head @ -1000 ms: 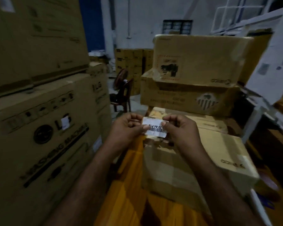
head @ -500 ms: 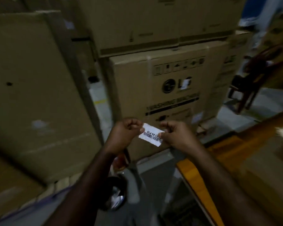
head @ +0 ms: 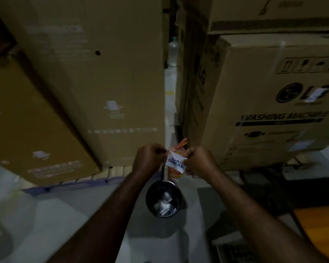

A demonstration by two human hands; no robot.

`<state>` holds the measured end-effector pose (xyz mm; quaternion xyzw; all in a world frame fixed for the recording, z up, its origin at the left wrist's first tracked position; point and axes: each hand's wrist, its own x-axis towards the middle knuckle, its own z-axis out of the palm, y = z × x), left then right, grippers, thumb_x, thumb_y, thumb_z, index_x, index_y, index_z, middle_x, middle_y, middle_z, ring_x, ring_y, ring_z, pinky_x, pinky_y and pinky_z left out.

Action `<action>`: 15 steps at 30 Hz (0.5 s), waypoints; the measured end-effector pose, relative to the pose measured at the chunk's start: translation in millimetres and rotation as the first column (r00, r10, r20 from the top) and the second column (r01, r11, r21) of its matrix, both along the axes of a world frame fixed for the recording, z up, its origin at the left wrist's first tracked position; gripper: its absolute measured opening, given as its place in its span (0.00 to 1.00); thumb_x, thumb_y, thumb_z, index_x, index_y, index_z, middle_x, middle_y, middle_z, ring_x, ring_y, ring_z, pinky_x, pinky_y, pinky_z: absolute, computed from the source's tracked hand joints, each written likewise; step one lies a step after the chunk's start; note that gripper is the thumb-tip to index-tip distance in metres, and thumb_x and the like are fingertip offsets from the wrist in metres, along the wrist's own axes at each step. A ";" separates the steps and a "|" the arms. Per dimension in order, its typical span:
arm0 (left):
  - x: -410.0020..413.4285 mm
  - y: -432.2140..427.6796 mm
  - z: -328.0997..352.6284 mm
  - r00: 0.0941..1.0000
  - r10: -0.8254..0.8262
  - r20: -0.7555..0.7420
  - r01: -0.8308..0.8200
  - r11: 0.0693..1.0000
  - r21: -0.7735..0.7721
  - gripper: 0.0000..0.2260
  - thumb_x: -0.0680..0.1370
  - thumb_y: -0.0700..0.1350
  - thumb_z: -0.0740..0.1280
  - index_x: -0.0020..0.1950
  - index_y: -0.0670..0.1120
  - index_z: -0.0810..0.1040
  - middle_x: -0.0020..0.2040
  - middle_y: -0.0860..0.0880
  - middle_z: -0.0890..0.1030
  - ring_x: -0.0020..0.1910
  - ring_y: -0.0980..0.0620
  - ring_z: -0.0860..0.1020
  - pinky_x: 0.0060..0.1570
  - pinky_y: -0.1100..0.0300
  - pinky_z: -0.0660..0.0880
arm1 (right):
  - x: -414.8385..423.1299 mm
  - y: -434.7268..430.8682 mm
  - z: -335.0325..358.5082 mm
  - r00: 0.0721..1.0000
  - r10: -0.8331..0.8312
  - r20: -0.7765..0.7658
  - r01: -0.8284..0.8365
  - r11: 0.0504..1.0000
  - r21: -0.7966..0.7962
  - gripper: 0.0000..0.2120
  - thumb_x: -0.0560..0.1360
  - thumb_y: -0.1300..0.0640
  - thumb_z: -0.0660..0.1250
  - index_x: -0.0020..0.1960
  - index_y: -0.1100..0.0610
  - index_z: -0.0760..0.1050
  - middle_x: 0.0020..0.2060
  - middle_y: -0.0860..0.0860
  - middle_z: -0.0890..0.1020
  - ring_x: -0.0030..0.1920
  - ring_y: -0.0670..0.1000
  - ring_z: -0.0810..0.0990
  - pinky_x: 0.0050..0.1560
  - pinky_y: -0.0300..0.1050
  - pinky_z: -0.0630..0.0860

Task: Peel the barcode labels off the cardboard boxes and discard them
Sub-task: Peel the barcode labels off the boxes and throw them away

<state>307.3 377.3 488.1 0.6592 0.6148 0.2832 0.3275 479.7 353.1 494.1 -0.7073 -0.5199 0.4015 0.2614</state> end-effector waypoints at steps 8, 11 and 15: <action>-34.7 48.4 -112.7 0.985 0.028 -0.173 -0.076 0.957 -0.281 0.04 0.72 0.40 0.71 0.44 0.42 0.85 0.46 0.42 0.86 0.46 0.49 0.82 0.39 0.61 0.70 | -42.7 62.3 -131.9 0.990 0.034 0.139 -0.012 0.988 -0.157 0.08 0.69 0.64 0.67 0.33 0.55 0.76 0.40 0.58 0.84 0.42 0.58 0.81 0.41 0.44 0.74; -43.1 64.7 -165.6 0.974 0.019 -0.227 -0.109 0.913 -0.393 0.04 0.73 0.40 0.71 0.44 0.41 0.85 0.46 0.42 0.85 0.46 0.48 0.81 0.42 0.60 0.73 | -40.7 95.4 -190.4 0.925 0.196 0.326 -0.116 0.961 -0.250 0.08 0.74 0.64 0.63 0.44 0.60 0.82 0.48 0.60 0.84 0.51 0.60 0.81 0.47 0.43 0.74; -60.0 80.8 -241.1 0.957 0.093 -0.274 -0.228 0.825 -0.517 0.06 0.75 0.46 0.69 0.45 0.45 0.84 0.48 0.44 0.85 0.51 0.44 0.81 0.49 0.56 0.77 | -29.7 141.3 -290.0 0.853 0.359 0.379 -0.222 0.907 -0.358 0.11 0.76 0.64 0.62 0.52 0.63 0.82 0.51 0.61 0.84 0.54 0.62 0.81 0.55 0.47 0.76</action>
